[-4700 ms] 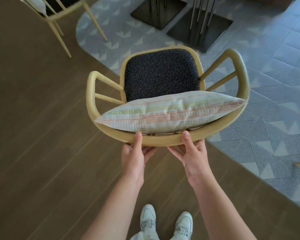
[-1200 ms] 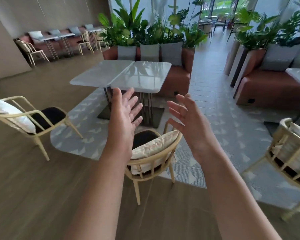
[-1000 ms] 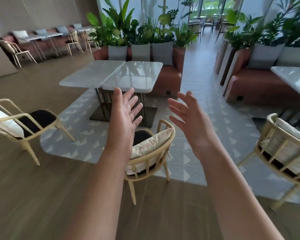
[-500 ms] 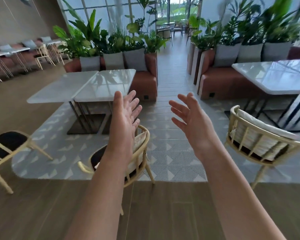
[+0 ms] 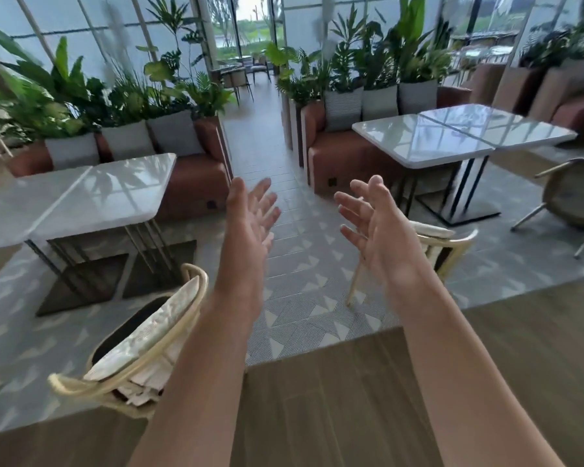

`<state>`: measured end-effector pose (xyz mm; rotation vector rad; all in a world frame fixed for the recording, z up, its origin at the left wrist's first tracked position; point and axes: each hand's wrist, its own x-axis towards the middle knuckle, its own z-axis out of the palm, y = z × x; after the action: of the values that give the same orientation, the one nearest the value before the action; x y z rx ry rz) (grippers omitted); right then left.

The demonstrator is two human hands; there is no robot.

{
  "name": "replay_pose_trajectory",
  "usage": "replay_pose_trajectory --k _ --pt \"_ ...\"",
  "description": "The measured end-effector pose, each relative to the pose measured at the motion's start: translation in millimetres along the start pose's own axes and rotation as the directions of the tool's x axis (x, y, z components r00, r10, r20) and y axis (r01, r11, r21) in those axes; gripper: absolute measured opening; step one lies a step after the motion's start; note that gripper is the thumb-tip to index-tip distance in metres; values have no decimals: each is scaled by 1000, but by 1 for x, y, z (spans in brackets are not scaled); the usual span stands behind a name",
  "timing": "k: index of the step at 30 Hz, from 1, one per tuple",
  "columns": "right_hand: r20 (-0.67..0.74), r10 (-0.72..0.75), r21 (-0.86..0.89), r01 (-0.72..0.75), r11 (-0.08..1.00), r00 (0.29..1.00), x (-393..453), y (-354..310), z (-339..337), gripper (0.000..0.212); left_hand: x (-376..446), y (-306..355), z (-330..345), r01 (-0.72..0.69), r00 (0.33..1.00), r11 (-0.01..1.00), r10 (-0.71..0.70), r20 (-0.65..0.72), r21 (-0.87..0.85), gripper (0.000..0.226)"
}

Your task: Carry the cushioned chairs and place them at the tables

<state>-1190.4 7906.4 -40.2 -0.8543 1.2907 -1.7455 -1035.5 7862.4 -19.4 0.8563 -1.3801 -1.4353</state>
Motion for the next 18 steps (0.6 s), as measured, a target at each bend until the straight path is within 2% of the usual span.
replay_pose_trajectory --k 4,7,9,13,18 --pt "-103 -3 -27 0 1000 995 -3 -8 -41 73 10 -13 39 28 995 1000 -28 92 -4 86" --pt "-183 -14 -48 6 999 983 -2 -12 -66 47 20 -22 64 43 986 999 -41 160 -7 85" --pt "-241 -10 -48 -2 999 970 2 -13 -81 41 28 -26 79 57 978 998 -54 203 -13 82" --pt "-327 -31 -92 1 996 945 8 -14 -100 59 49 -39 100 88 955 996 -75 287 -32 71" --pt "-431 -57 -137 -3 991 901 29 -14 -110 69 87 -52 122 125 911 991 -100 401 -37 66"
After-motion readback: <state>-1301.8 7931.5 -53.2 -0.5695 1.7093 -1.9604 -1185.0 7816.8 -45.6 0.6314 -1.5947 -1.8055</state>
